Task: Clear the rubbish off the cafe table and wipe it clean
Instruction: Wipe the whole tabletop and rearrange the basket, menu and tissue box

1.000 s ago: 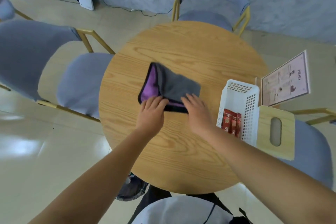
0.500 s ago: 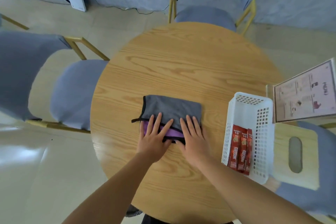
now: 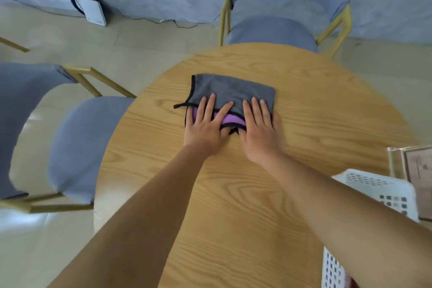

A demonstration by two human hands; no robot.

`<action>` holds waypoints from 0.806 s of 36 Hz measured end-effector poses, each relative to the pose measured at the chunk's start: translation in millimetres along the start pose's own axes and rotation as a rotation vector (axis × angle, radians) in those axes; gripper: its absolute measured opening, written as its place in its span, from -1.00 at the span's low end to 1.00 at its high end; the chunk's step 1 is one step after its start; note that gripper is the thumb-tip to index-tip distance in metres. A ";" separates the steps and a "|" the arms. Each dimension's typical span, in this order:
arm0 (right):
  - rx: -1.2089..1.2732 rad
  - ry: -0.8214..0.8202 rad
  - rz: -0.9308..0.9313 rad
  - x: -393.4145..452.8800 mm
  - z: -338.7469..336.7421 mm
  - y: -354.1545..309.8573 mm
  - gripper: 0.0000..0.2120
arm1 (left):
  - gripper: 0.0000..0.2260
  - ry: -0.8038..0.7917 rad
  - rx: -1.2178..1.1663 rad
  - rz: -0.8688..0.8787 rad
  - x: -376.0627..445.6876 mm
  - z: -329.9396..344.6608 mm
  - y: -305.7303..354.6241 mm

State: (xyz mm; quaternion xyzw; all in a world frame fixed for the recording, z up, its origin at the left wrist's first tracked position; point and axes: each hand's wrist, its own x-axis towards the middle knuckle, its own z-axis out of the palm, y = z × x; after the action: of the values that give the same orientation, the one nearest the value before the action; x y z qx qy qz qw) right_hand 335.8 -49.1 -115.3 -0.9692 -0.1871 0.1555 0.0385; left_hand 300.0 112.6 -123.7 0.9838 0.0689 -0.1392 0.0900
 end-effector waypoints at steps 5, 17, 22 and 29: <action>0.017 0.038 0.039 83.5 -17.7 -16.6 -0.39 | -0.47 0.011 -0.020 -0.027 77.2 -25.0 -25.4; -0.038 -0.051 -0.108 157.5 -30.5 -92.2 -0.41 | -0.49 0.133 -0.079 -0.203 102.5 -33.3 -101.9; -0.063 -0.070 -0.149 130.2 -16.8 -117.1 -0.40 | -0.49 0.142 -0.104 -0.230 63.4 -21.5 -116.5; -0.091 -0.079 -0.257 76.3 2.2 -164.3 -0.39 | -0.48 0.134 -0.102 -0.291 -13.2 -8.3 -150.9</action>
State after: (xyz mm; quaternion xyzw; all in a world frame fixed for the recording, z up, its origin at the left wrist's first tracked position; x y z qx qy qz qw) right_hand 344.8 131.9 -117.5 -0.9311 -0.3181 0.1786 0.0066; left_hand 265.3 259.8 -135.9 0.9646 0.2234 -0.0813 0.1140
